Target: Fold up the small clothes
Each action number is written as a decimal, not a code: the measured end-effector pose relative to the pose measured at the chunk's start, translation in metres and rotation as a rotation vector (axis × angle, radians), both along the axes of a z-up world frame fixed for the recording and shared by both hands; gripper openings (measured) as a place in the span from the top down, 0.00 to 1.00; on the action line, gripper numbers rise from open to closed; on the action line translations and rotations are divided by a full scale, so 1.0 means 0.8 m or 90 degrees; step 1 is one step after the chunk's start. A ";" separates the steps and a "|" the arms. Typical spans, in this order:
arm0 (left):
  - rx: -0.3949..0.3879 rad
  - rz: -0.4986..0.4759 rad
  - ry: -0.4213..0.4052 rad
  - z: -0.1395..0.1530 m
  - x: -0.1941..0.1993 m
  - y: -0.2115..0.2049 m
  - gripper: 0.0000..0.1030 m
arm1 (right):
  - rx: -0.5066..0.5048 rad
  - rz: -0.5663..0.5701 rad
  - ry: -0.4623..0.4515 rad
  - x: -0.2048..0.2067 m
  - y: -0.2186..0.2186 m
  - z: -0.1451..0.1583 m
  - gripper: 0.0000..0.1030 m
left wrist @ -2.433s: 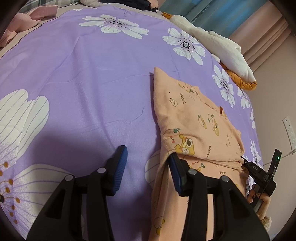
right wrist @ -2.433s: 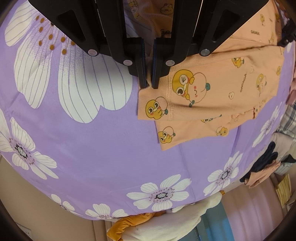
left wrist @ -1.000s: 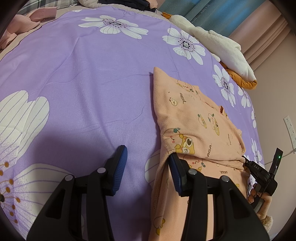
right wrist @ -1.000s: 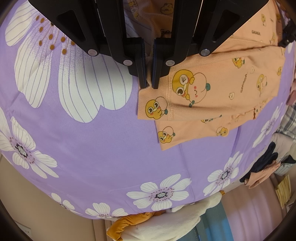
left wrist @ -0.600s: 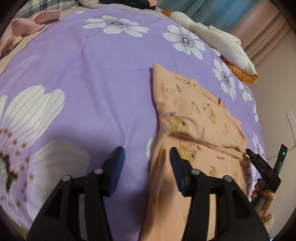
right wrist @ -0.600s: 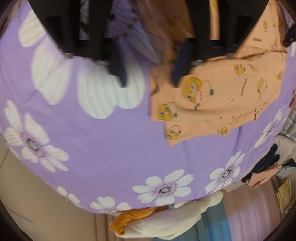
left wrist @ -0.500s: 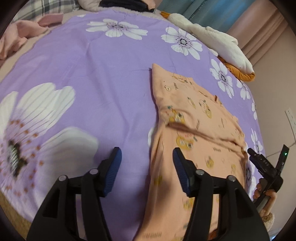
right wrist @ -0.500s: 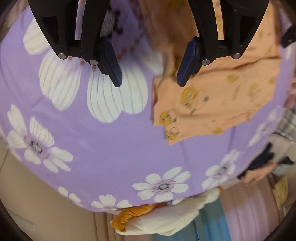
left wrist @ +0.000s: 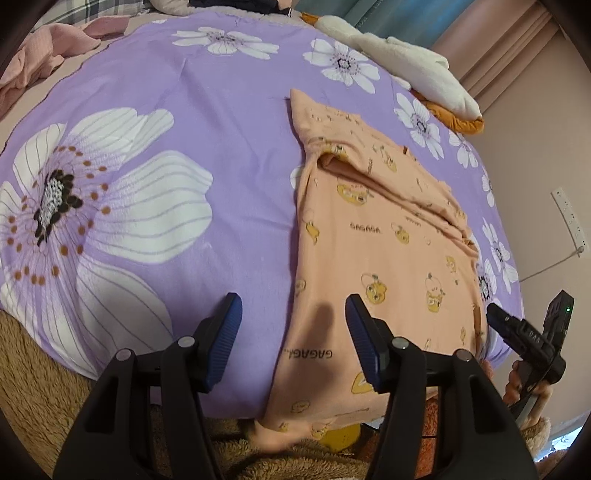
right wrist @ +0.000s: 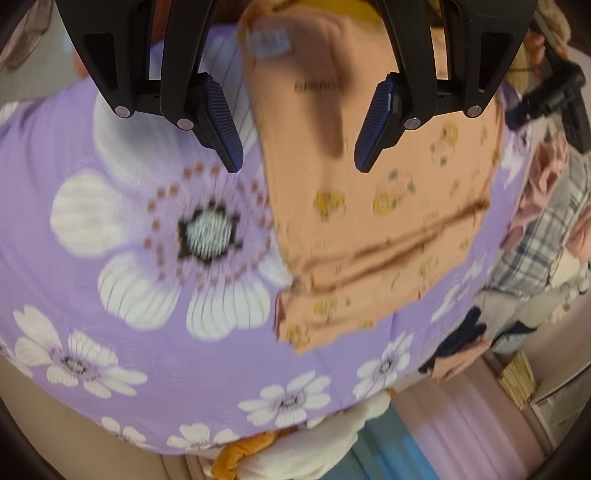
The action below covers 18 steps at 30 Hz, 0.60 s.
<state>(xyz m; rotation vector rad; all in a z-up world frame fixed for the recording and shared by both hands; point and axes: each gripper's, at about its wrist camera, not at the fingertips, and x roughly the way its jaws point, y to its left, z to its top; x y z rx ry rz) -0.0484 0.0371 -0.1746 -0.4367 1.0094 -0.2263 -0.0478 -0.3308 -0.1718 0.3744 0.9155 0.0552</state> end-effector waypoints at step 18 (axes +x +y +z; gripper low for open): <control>-0.179 -0.013 0.017 -0.023 0.011 -0.003 0.53 | 0.024 0.055 0.002 -0.014 0.031 -0.018 0.57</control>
